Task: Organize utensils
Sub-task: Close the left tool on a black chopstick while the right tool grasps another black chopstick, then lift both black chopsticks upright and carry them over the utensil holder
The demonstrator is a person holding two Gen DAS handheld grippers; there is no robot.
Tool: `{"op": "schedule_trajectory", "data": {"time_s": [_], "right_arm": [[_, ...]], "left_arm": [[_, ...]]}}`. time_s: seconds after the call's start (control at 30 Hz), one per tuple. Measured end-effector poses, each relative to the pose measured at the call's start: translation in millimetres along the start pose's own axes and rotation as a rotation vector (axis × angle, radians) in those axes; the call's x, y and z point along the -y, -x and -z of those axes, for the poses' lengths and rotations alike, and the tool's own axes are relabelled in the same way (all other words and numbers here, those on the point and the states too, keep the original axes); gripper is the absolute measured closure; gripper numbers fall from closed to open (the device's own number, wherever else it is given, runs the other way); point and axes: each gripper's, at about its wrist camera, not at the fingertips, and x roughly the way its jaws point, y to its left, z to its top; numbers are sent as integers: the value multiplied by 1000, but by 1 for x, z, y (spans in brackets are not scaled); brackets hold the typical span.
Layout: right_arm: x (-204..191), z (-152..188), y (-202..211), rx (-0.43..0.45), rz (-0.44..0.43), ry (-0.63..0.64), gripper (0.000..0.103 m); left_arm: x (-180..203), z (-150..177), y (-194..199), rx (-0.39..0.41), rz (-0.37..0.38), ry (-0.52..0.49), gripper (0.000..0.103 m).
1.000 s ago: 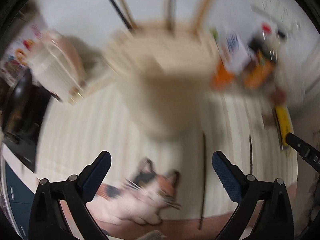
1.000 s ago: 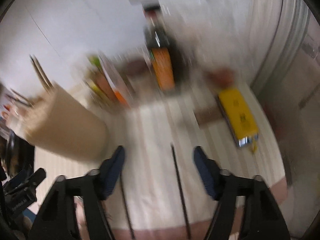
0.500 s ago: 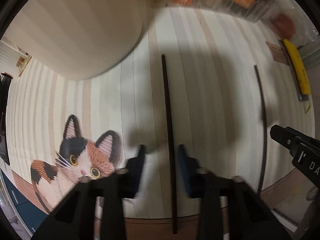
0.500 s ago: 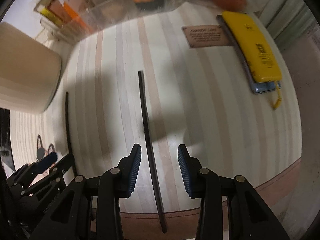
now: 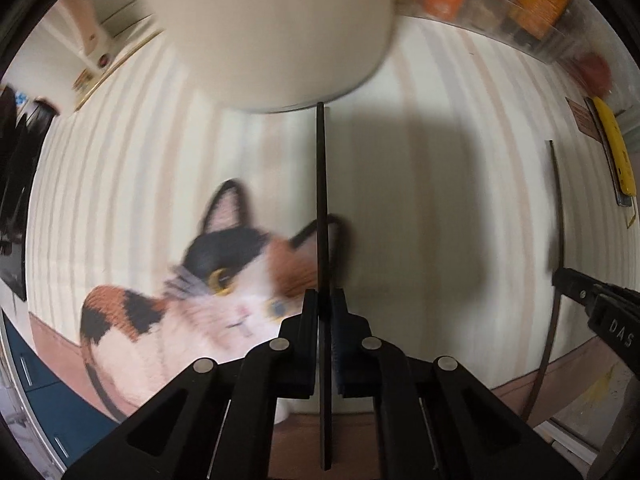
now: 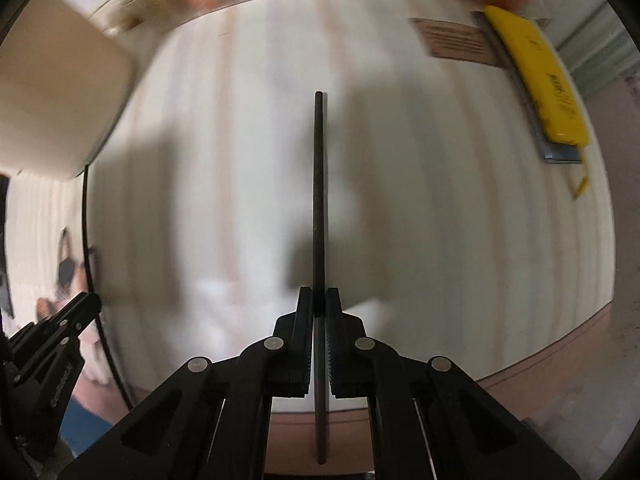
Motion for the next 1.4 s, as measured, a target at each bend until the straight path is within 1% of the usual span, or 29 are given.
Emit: {"op": "schedule_trajectory", "data": {"time_s": [0.17,0.27,0.37,0.5,0.53,0.57,0.6,0.63,0.67,0.8,0.87,1.0,1.03,1.1,1.2,1.27,1.3,1.33,1.4], "right_arm": [[-42,12,0,-17,-53,65,97],[-62,16,-4,-30,-45,103,97],[-72,15,-8,-39,-13,130,97],[-77,10,-7,-60,-9,126,96],[-77,-2,-9,-70,-8,117,96],[-77,-5,-9,-74,-5,113,96],[-73,-9,-10,-73,3,112,95],[-73,-10,-10,-70,12,112,95],[-82,-20,-14,-67,20,114,95],[-89,-25,-14,-66,51,122,95],[-102,-18,-19,-67,61,122,95],[-117,-17,-22,-61,79,122,95],[-124,-12,-27,-61,81,120,95],[-135,-11,-33,-59,84,113,95],[-135,-6,-33,-52,87,108,97],[-132,-5,-34,-48,85,103,97],[-134,-3,-35,-41,82,100,97],[-132,-9,-38,-37,80,98,97],[-125,-7,-32,-29,69,94,97]], "left_arm": [[-38,14,3,-7,-16,48,99],[-55,17,-3,-26,-18,70,99],[-60,23,-9,-59,7,90,99],[-66,14,-11,-76,23,100,97],[-67,8,-12,-85,30,106,96],[-69,-6,-15,-89,32,106,94],[-79,-15,-15,-90,33,106,94],[-81,-19,-16,-90,33,106,94],[-82,-24,-17,-90,31,103,93],[-82,-36,-21,-85,17,87,93],[-80,-43,-20,-80,12,83,93],[-73,-52,-24,-68,-1,75,94],[-68,-51,-22,-64,-7,70,94],[-60,-56,-21,-57,-7,59,98],[-54,-53,-21,-50,-11,56,99],[-50,-40,-17,-48,-12,59,100],[-49,-39,-16,-47,-16,58,100],[-49,-36,-13,-37,-28,54,100],[-46,-35,-5,-17,-39,50,100]]}}
